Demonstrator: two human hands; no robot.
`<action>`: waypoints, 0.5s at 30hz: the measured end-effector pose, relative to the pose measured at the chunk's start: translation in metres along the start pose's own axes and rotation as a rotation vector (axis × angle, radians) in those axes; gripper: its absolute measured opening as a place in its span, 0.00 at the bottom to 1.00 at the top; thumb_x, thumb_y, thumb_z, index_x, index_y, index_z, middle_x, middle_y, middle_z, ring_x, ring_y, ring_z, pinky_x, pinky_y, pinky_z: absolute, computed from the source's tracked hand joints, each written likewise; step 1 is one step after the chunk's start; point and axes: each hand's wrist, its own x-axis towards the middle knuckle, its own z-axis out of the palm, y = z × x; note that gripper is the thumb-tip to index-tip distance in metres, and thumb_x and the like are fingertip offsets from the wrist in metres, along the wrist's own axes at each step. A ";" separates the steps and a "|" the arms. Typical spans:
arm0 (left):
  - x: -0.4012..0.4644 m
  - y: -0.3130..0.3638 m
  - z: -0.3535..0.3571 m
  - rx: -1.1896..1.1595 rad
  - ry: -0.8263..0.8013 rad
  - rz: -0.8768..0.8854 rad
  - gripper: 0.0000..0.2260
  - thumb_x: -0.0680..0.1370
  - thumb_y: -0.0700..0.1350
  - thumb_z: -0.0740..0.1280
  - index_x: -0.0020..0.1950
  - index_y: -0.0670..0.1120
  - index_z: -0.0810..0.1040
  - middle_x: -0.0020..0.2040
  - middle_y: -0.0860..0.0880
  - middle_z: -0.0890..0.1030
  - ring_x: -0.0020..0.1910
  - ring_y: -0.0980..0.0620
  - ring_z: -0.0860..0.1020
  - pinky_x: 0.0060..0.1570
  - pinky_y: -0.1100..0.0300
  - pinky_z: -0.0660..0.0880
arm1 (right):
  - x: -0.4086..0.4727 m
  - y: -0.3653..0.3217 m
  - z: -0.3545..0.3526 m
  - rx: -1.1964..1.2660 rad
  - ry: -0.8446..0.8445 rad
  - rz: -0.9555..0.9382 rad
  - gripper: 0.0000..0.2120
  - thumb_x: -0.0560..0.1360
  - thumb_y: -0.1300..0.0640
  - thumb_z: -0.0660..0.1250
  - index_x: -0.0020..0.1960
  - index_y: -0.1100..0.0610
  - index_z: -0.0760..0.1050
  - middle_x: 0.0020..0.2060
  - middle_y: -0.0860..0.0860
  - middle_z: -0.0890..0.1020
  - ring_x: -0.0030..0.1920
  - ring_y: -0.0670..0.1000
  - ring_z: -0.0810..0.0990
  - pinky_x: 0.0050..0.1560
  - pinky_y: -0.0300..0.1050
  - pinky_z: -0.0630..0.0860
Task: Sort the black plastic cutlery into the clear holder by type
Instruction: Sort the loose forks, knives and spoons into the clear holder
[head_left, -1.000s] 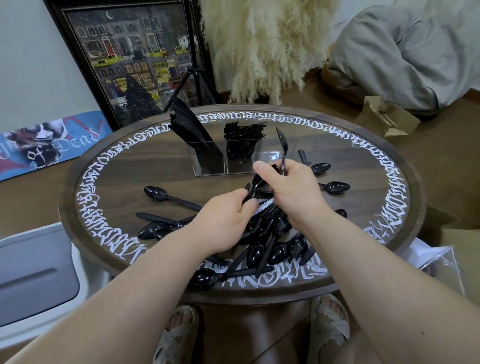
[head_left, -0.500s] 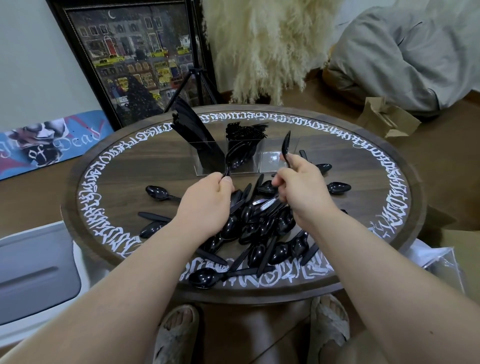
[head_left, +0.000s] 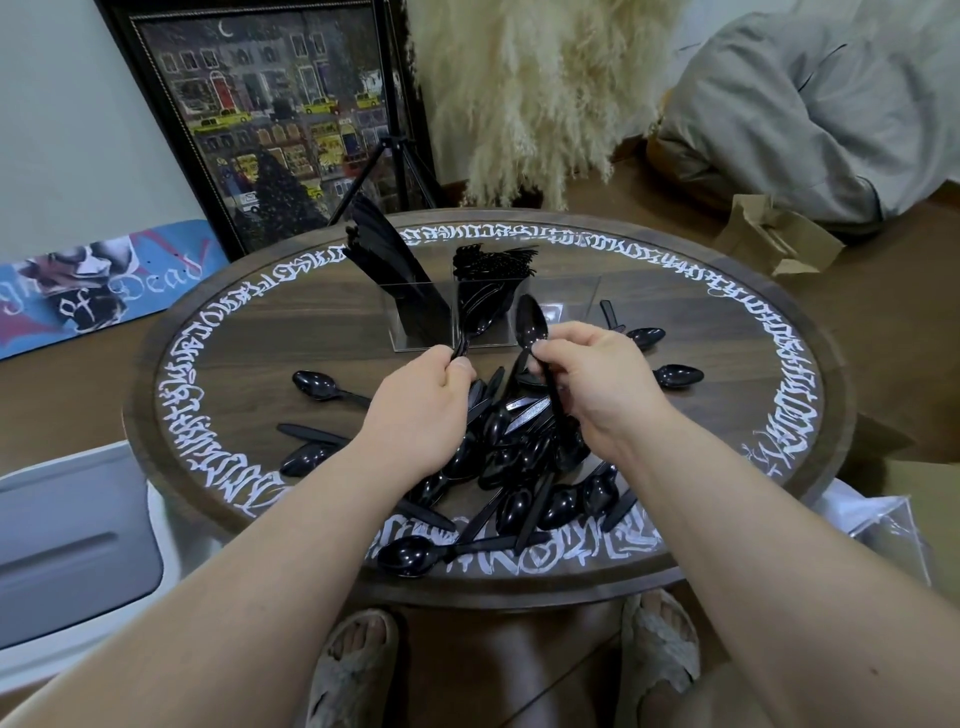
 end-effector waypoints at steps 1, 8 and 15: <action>0.000 0.000 0.001 -0.007 -0.007 0.002 0.15 0.82 0.47 0.52 0.53 0.40 0.74 0.37 0.45 0.73 0.40 0.47 0.71 0.38 0.55 0.66 | -0.001 0.000 0.001 0.017 -0.014 0.018 0.10 0.76 0.64 0.64 0.37 0.55 0.74 0.31 0.51 0.80 0.32 0.47 0.75 0.32 0.39 0.67; -0.005 0.002 0.009 -0.135 -0.126 0.077 0.18 0.82 0.51 0.53 0.46 0.38 0.73 0.42 0.41 0.78 0.44 0.44 0.74 0.49 0.51 0.70 | -0.003 0.001 0.008 0.093 -0.012 0.064 0.10 0.74 0.57 0.70 0.34 0.54 0.78 0.30 0.47 0.79 0.31 0.45 0.71 0.32 0.38 0.66; -0.005 0.000 0.010 -0.116 -0.226 0.102 0.16 0.81 0.54 0.58 0.49 0.41 0.74 0.35 0.51 0.74 0.36 0.50 0.71 0.45 0.51 0.71 | -0.003 0.003 0.007 0.013 0.064 -0.018 0.10 0.73 0.57 0.72 0.33 0.54 0.78 0.26 0.47 0.75 0.30 0.45 0.70 0.32 0.38 0.68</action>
